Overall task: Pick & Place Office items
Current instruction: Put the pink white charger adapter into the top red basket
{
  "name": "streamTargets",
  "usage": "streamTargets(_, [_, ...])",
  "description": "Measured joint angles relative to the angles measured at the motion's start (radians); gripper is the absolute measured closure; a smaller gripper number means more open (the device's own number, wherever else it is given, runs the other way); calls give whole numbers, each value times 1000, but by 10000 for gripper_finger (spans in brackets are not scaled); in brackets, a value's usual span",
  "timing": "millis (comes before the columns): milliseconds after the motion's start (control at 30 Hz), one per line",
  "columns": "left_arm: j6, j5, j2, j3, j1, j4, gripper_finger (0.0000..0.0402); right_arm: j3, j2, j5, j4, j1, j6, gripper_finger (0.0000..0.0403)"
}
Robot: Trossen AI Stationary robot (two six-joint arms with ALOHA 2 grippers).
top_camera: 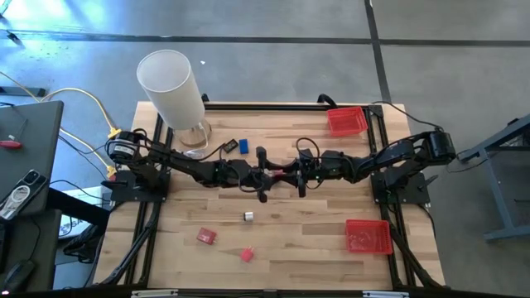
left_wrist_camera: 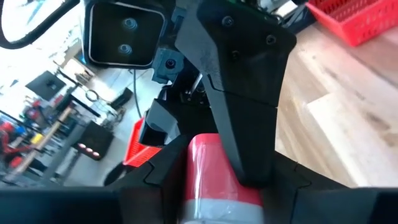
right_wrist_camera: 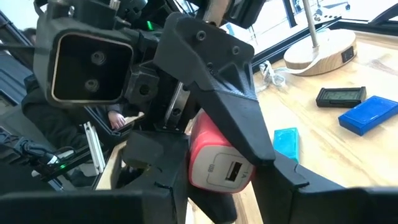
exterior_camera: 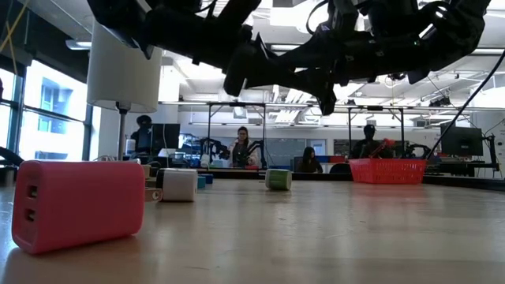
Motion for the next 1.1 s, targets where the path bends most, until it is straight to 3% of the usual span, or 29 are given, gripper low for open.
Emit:
streamTargets(933, [68,-3,1,0,-2,4,237,0,0,1,-4,0,-7,281])
streamTargets(1100, [72,6,1,0,-5,6,220,2,0,1,-4,0,-8,281])
